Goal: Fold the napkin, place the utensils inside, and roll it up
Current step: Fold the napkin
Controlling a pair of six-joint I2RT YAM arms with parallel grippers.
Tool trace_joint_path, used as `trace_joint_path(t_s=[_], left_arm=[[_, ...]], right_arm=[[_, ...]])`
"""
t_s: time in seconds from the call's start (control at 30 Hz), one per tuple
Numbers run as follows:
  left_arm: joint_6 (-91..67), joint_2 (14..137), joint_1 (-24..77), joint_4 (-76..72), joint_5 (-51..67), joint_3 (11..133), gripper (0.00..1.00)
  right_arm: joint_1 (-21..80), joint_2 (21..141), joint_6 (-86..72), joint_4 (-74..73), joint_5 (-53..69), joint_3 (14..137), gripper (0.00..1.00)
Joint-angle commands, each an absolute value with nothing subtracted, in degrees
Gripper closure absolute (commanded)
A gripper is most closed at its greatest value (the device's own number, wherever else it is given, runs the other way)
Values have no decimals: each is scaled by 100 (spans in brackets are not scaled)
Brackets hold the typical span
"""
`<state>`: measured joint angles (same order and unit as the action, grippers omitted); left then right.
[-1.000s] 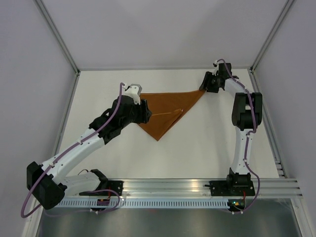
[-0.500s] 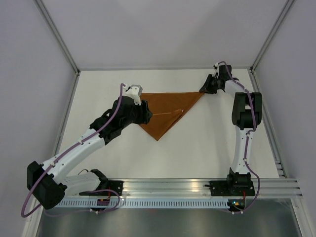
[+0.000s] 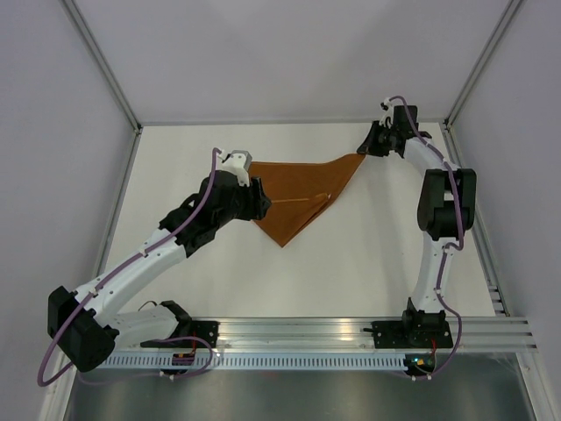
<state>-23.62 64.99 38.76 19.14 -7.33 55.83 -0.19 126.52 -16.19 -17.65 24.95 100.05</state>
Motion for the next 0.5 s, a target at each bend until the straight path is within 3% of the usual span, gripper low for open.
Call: trace_joint_path(t_s=[0.0, 0.47], left_arm=[[-2636, 6372, 3876, 1688, -843, 5493, 41], [-3006, 5538, 3876, 1907, -1178, 5353, 43]], right_arm=[[368, 11753, -1074, -1714, 2426, 9704, 92], [2882, 10819, 756, -1793, 1327, 8200, 94]])
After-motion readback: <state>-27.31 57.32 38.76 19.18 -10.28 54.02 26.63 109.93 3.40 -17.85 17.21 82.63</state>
